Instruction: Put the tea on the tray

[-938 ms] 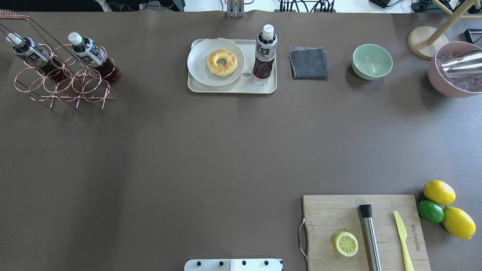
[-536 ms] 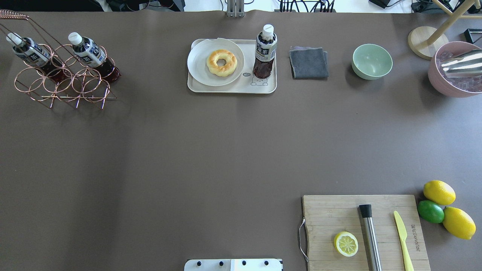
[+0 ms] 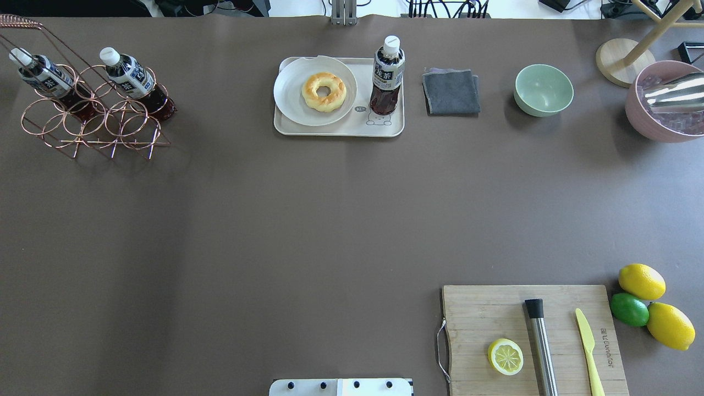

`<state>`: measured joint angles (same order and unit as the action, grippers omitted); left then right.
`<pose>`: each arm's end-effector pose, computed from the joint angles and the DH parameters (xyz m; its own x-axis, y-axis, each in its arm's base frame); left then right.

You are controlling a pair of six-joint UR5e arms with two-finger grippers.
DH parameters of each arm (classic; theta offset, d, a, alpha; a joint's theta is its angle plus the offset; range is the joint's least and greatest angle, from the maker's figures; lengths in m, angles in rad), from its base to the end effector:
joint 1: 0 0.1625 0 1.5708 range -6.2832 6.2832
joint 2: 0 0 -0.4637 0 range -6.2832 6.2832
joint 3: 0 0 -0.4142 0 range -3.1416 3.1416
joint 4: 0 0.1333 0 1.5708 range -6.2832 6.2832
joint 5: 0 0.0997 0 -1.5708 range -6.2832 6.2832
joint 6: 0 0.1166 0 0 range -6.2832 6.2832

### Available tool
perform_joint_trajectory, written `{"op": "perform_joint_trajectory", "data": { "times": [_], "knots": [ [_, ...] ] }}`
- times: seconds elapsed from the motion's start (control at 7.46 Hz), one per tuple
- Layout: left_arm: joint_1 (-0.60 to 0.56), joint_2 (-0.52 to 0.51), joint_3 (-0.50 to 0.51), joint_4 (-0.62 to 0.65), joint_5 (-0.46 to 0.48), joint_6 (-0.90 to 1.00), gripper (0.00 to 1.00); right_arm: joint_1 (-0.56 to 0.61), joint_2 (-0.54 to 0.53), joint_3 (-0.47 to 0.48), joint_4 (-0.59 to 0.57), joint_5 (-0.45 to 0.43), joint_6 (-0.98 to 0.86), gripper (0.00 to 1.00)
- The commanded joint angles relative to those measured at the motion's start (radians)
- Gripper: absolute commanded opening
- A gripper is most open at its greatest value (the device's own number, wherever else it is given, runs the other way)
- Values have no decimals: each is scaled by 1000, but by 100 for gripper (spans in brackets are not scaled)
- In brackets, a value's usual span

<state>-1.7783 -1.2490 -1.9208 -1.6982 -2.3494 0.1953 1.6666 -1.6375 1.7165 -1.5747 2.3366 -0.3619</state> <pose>-0.1283 -0.3600 0.6573 0.7449 0.1482 -0.6505 0.0601 0.9561 0.2867 0.0989 -0.4805 0.6688 0.7095 -0.3354 0.6198 0.1666 0.9344 0.3149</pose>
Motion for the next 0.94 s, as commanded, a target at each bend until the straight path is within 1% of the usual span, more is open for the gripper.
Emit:
{"op": "perform_joint_trajectory", "data": {
  "times": [0.0,0.4,0.67,0.8],
  "knots": [
    [-1,0,3,0,2,1,97,-1,-27,17,1,0,0,100],
    [-1,2,3,-1,31,3,97,4,-38,25,2,-3,0,100],
    [-1,2,5,-3,32,3,97,13,-71,63,1,1,1,100],
    [-1,2,5,-15,33,1,97,12,-80,67,1,1,1,100]
  ]
}}
